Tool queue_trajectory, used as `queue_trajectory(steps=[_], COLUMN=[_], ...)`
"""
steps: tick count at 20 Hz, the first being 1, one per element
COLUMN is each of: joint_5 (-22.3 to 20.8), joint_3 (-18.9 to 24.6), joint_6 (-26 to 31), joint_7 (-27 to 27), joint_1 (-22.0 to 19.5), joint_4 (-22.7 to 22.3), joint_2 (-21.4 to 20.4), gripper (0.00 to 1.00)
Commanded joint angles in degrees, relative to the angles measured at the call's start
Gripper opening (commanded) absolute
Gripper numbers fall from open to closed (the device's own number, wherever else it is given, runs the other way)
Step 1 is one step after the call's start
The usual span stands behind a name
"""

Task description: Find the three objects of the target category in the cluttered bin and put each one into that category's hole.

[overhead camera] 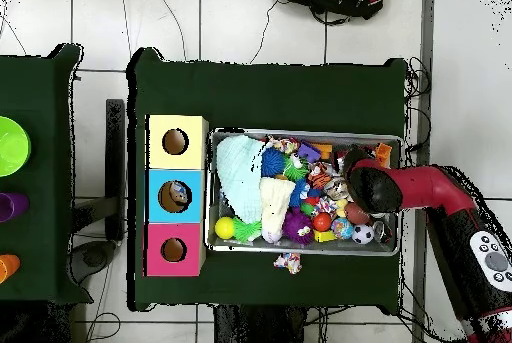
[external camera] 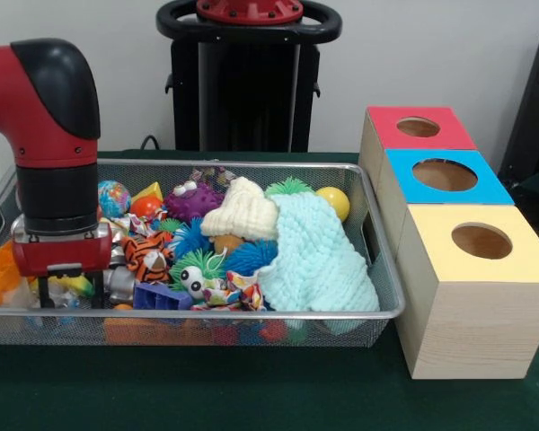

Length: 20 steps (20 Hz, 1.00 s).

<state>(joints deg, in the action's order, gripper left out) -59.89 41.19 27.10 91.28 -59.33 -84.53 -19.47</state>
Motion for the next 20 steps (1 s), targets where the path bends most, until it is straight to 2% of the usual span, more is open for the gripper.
queue_trajectory(steps=[1, 6, 9, 12, 15, 20], joint_5=[0.74, 0.83, 0.54, 0.41, -0.16, -1.6], joint_3=[-2.74, -4.02, -3.91, -3.58, -4.0, -4.76], joint_6=[9.18, 11.57, 12.26, 12.92, 13.09, 13.53], joint_7=[-16.96, -16.88, -20.35, -23.39, -24.44, -26.47], joint_1=[0.64, 1.02, -0.71, -2.1, -2.27, -1.73], joint_4=[0.06, -0.26, 0.08, -1.18, -1.76, -0.99], joint_2=[1.22, -0.15, 0.89, -1.38, -2.9, -3.0], gripper=[1.0, 1.0, 1.0, 1.0, 1.0, 1.0])
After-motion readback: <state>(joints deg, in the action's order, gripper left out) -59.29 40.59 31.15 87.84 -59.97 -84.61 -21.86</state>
